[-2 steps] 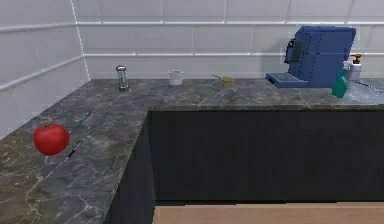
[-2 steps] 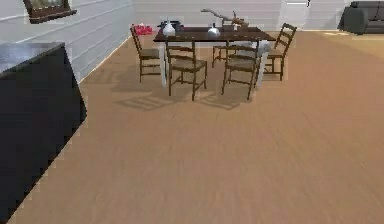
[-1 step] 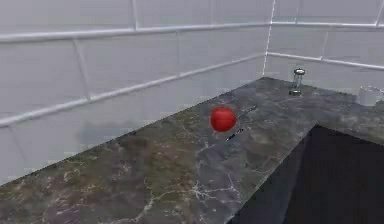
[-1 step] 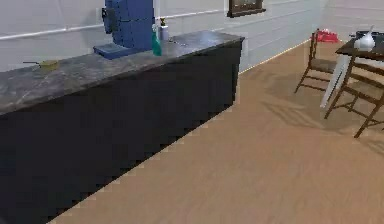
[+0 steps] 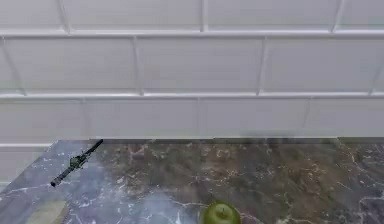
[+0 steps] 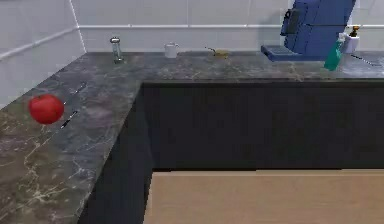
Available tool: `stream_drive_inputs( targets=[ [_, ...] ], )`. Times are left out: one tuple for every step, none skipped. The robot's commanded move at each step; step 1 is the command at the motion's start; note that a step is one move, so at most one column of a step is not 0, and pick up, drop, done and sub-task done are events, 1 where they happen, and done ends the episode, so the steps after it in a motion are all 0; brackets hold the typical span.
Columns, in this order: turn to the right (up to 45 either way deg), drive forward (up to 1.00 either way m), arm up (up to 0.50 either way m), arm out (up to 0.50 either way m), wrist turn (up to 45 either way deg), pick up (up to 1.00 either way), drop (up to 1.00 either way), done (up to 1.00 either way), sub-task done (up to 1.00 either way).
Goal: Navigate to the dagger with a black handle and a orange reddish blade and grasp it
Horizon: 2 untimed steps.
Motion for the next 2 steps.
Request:
stream_drive_inputs(
  targets=[
    [-45.0,0.0,0.0,0.0,0.0,0.0,0.0,0.0,0.0],
    [-36.0,0.0,0.0,0.0,0.0,0.0,0.0,0.0,0.0]
  ],
)
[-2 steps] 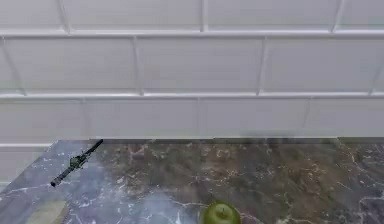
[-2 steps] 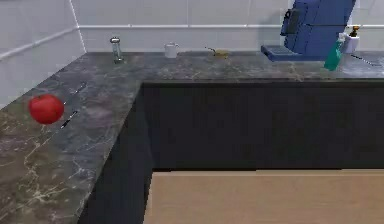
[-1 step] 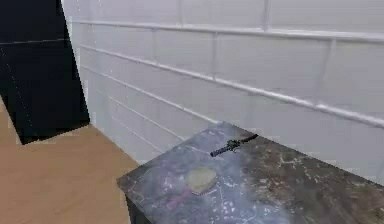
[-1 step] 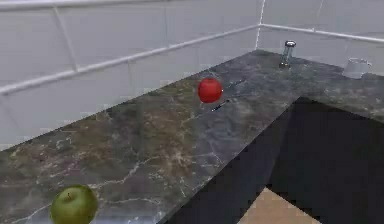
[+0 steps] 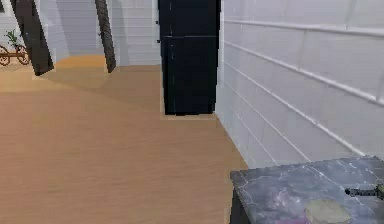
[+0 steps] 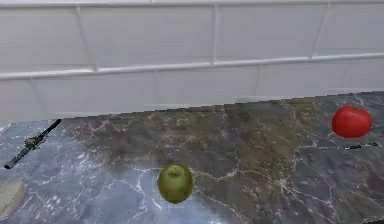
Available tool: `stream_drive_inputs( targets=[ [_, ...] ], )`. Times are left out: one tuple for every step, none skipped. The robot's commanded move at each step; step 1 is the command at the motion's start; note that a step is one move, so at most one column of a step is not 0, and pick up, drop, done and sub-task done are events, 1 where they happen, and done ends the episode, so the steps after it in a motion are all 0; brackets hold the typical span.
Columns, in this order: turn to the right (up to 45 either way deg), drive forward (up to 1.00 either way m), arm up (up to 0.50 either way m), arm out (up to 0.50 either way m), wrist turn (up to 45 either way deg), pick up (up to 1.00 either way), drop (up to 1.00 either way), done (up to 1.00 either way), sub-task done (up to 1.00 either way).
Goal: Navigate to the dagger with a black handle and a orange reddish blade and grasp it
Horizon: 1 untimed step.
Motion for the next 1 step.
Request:
stream_drive_inputs(
  targets=[
    [0.0,0.1,0.0,0.0,0.0,0.0,0.0,0.0,0.0]
  ],
)
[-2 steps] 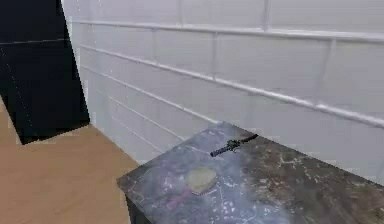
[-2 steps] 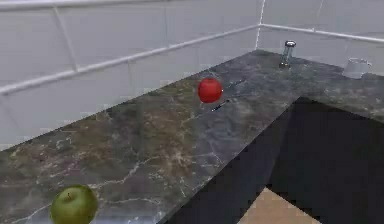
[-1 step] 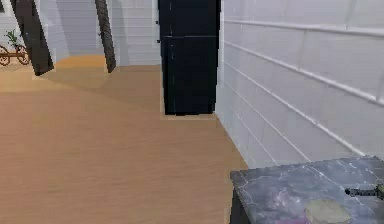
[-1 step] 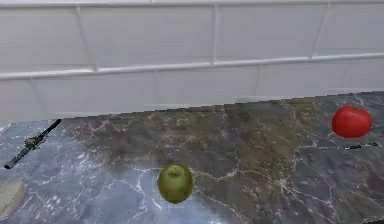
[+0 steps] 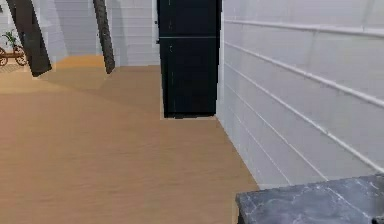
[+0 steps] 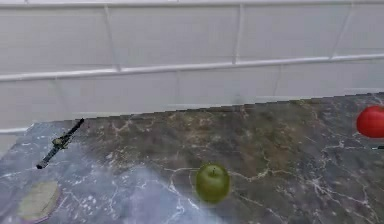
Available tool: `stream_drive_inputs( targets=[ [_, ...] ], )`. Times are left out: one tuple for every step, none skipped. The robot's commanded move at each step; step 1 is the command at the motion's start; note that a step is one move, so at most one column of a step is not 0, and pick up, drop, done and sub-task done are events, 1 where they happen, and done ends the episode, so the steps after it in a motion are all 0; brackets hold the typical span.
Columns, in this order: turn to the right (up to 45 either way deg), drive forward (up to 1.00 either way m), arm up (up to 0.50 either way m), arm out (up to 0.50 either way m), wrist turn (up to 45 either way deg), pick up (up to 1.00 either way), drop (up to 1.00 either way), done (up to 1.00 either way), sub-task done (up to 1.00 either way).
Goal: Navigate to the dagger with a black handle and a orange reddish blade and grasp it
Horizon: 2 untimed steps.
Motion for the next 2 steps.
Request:
stream_drive_inputs(
  targets=[
    [-27.0,0.0,0.0,0.0,0.0,0.0,0.0,0.0,0.0],
    [0.0,0.0,0.5,0.0,0.0,0.0,0.0,0.0,0.0]
  ],
)
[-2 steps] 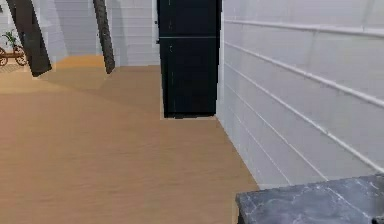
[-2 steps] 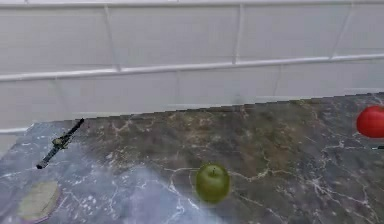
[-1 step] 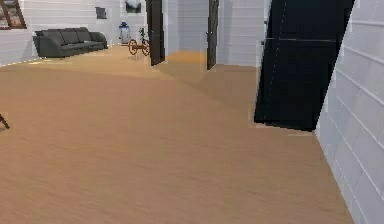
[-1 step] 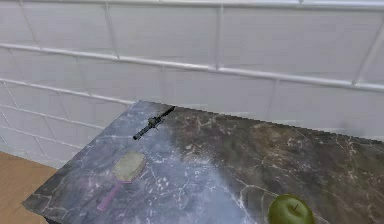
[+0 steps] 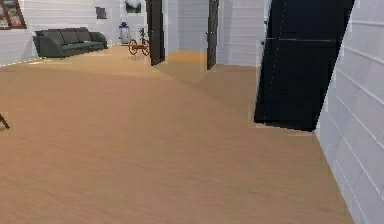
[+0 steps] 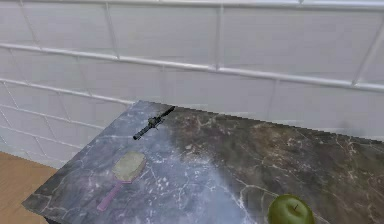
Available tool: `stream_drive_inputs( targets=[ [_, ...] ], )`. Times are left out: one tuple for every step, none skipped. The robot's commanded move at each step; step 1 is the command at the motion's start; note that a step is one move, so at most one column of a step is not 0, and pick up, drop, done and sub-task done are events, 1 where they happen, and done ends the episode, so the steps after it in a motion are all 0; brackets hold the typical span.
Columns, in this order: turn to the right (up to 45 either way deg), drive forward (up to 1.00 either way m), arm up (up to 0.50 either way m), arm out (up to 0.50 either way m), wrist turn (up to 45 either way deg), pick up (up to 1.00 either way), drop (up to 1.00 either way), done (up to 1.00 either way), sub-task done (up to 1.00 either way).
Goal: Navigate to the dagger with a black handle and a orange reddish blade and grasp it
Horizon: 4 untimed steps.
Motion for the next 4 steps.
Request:
stream_drive_inputs(
  targets=[
    [0.0,0.0,0.38,0.0,0.0,0.0,0.0,0.0,0.0],
    [0.0,0.0,0.0,0.34,0.0,0.0,0.0,0.0,0.0],
    [0.0,0.0,0.0,0.0,45.0,0.0,0.0,0.0,0.0],
    [0.0,0.0,0.0,0.0,45.0,0.0,0.0,0.0,0.0]
  ],
)
